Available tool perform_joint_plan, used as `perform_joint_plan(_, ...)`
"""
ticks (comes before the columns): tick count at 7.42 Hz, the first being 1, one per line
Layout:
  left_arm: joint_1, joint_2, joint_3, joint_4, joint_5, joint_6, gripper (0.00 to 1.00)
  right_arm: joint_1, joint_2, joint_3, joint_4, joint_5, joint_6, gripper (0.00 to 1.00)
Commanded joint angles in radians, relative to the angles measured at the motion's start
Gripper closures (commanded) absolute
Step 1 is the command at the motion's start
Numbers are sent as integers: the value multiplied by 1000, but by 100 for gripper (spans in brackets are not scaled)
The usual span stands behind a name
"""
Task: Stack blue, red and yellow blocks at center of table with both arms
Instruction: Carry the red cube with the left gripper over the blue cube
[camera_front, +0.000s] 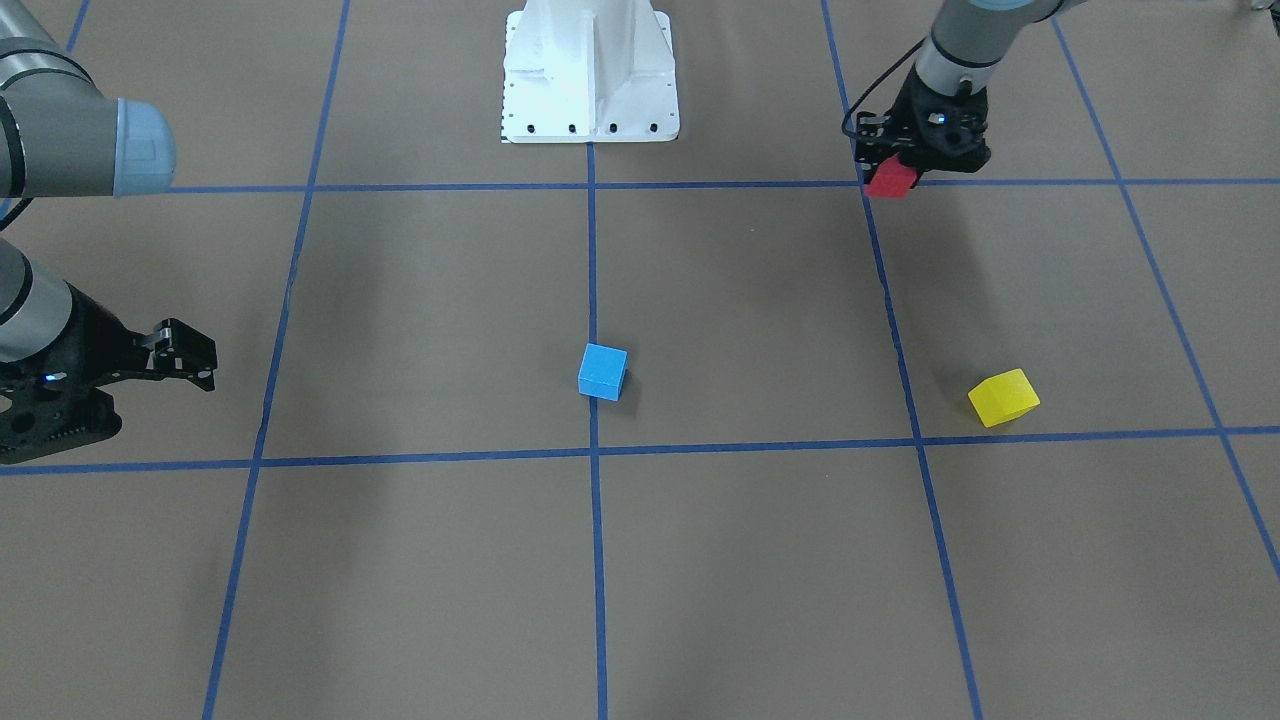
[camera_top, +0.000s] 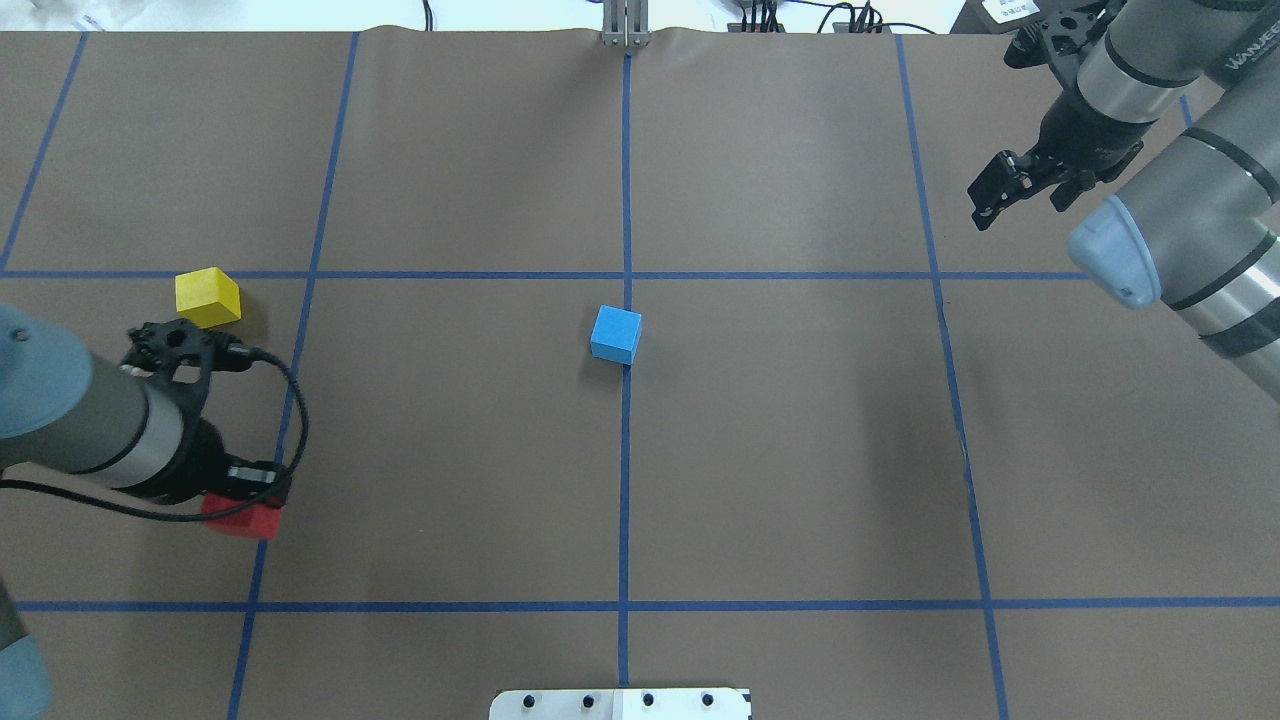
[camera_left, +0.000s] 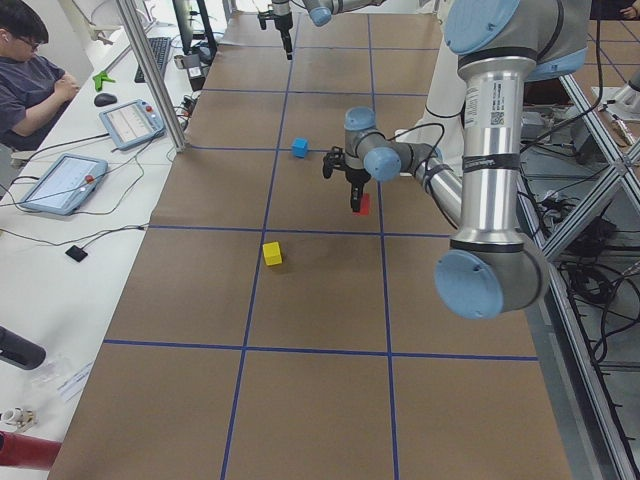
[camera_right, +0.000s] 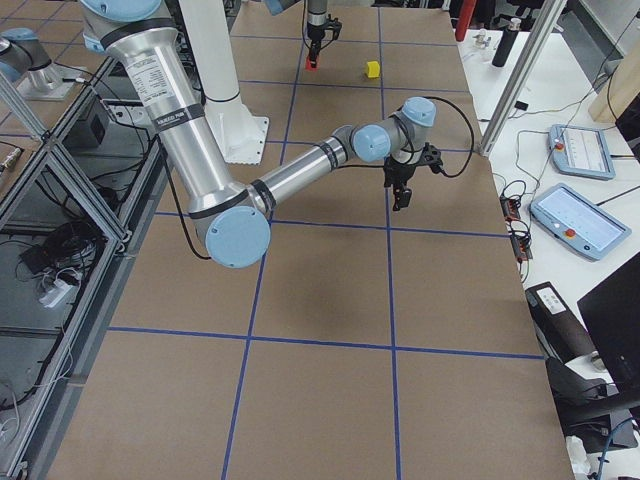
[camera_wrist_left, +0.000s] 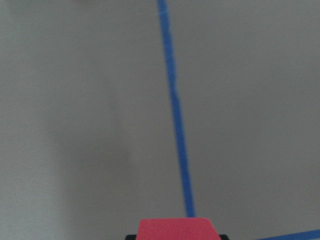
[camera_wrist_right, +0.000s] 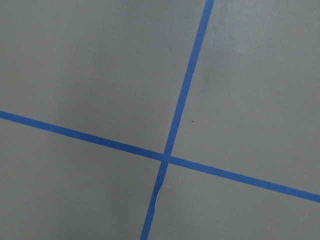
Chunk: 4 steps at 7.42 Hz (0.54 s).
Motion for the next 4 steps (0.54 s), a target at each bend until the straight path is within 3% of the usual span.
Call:
perform_joint_plan(1, 4, -519, 309, 232, -3, -139, 100, 0, -4, -1, 0, 0, -1, 1)
perform_joint_plan(4, 8, -785, 601, 214, 15, -80, 100, 0, -7, 1, 0, -2, 1, 1)
